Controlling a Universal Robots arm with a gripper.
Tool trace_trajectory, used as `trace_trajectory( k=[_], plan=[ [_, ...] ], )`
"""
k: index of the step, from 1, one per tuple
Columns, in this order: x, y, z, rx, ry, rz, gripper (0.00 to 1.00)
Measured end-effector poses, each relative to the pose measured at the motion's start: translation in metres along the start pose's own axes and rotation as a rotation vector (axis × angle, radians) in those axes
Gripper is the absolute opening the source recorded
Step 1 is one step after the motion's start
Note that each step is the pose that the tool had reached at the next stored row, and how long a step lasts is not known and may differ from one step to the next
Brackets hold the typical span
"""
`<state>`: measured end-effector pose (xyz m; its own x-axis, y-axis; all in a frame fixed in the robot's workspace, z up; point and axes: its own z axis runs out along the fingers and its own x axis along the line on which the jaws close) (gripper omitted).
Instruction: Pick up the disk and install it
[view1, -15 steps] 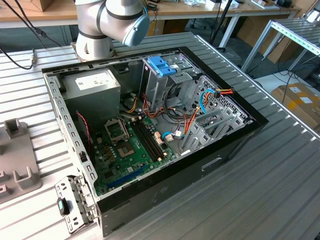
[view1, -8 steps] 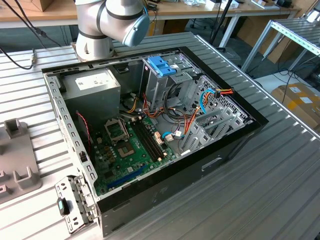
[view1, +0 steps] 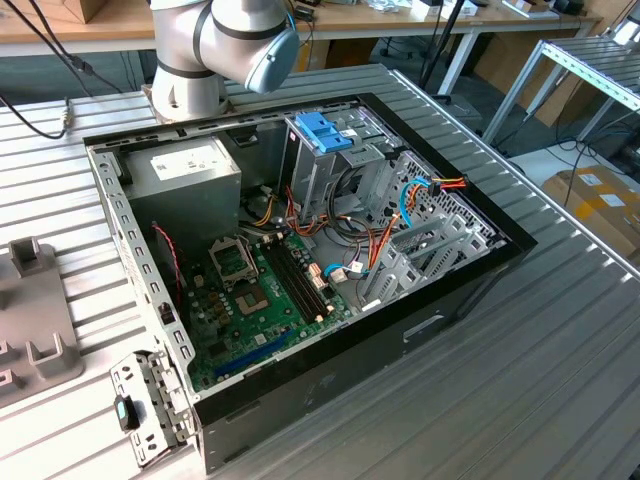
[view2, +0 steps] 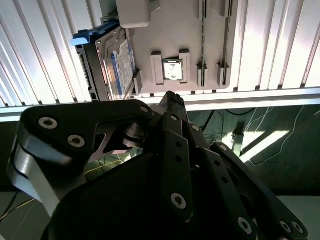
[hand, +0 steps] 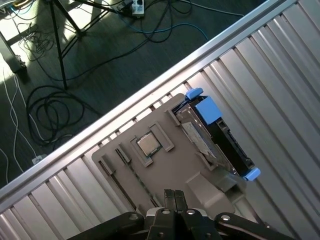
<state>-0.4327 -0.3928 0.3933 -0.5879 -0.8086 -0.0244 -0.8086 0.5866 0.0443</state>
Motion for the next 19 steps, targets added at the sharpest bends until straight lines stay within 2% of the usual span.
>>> trace_trajectory(
  k=[19],
  plan=[
    [0.0,0.0,0.0,-0.0014,0.0026,-0.058,0.11]
  ],
)
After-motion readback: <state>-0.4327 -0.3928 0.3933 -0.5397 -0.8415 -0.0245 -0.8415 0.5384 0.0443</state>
